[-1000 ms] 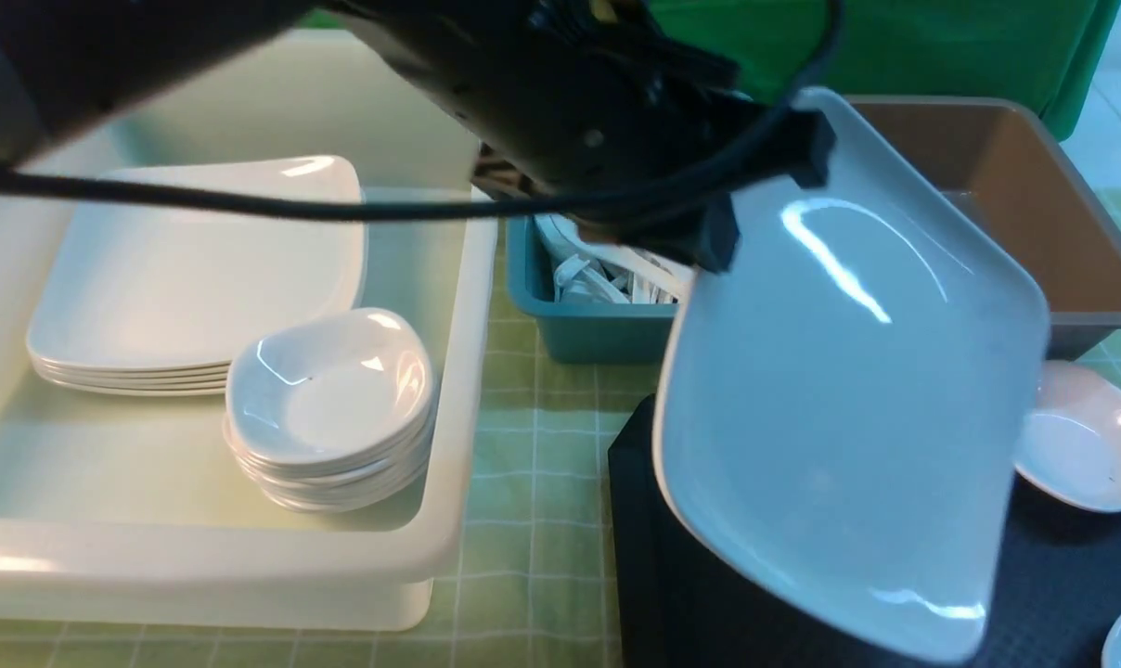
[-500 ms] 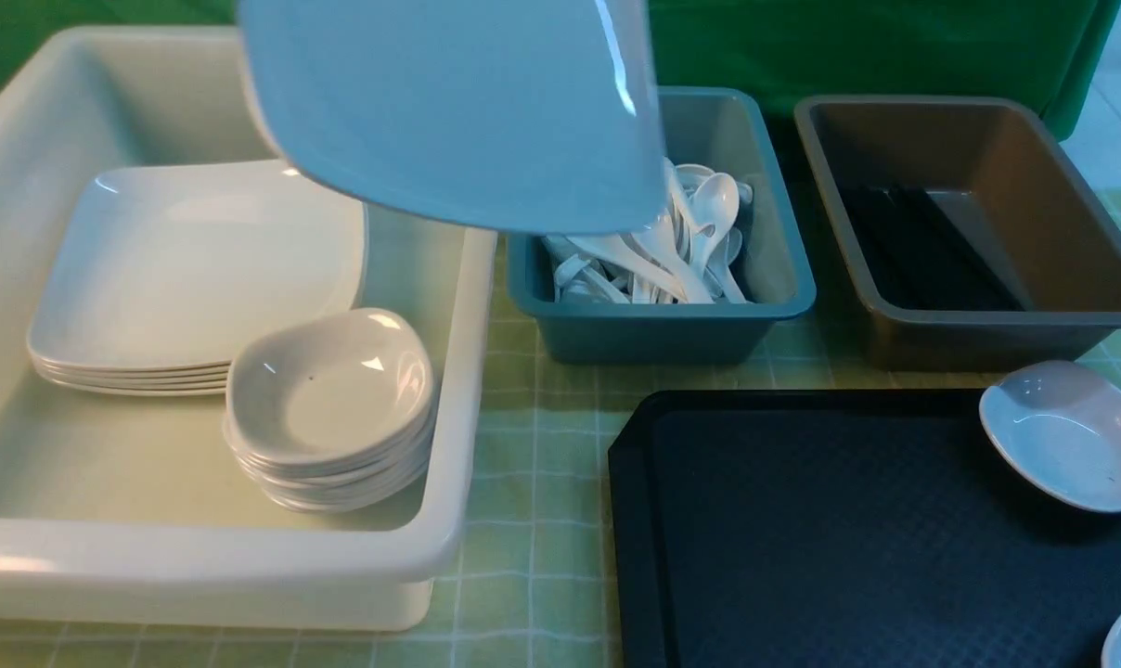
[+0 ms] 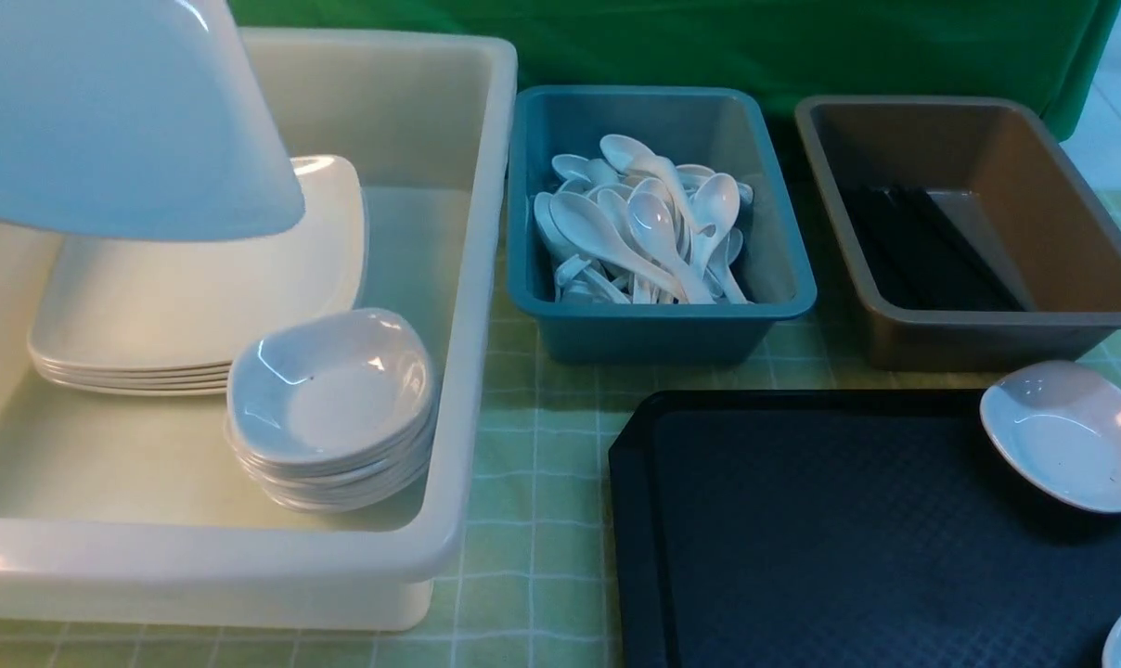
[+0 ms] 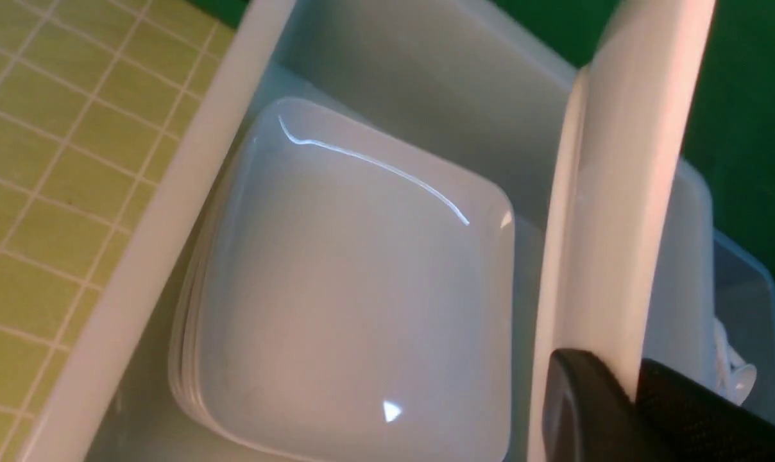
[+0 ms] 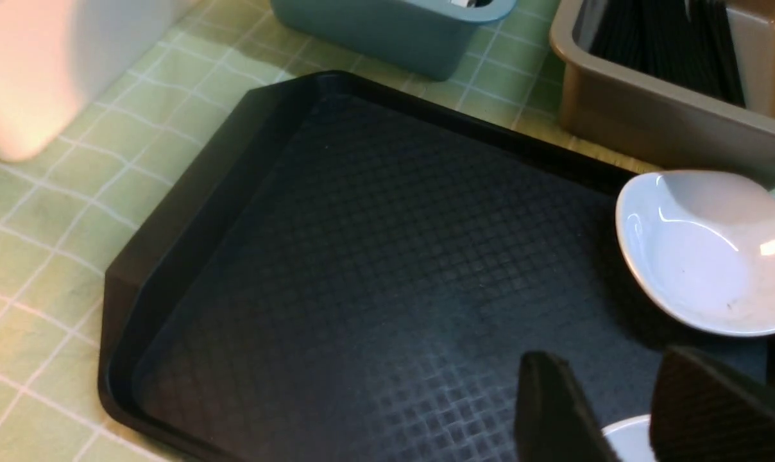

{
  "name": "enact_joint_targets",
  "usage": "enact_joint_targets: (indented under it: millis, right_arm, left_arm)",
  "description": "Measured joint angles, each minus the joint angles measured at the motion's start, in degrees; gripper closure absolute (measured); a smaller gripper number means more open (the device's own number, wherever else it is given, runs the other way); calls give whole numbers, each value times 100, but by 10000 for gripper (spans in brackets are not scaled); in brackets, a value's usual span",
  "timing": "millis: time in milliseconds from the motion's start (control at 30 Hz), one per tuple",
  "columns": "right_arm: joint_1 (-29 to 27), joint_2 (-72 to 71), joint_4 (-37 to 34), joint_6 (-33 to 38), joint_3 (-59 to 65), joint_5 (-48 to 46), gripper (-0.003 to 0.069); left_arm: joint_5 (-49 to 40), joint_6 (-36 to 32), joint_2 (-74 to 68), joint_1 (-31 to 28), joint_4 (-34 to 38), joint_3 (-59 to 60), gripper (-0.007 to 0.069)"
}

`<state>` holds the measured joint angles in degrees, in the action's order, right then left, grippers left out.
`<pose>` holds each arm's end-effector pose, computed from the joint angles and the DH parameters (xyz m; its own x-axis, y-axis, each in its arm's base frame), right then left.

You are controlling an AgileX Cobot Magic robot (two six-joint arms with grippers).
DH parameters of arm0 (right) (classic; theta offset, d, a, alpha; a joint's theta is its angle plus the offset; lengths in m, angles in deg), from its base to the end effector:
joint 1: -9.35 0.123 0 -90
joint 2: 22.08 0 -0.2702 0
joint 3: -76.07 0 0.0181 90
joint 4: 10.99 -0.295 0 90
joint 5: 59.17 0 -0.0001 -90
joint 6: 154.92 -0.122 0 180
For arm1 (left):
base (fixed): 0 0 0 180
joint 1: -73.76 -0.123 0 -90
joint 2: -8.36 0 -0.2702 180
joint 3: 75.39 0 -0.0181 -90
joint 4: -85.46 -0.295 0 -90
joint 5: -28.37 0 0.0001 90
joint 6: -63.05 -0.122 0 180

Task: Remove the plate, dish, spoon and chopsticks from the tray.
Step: Use the left arm to put the plate into the large storage box on the left

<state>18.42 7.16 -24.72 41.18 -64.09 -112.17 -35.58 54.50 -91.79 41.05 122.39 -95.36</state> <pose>0.1303 0.0442 0.3149 -0.4657 -0.2082 -0.8601 -0.3809 0.9244 -0.0175 0.3746 0.1623 0.3799 -0.5972 -0.5524 -0.5816 -0.2599 0.8192 -0.5112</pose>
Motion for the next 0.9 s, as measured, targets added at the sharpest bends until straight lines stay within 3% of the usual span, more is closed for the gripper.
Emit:
enact_joint_targets:
  millis: [467, 900]
  right_arm:
    - [0, 0, 0, -145, 0, 0, 435]
    - [0, 0, 0, -312, 0, 89, 435]
  left_arm:
    - [421, -554, -1507, 84, 195, 0, 616]
    - [572, -1721, -1930, 93, 558, -5, 616]
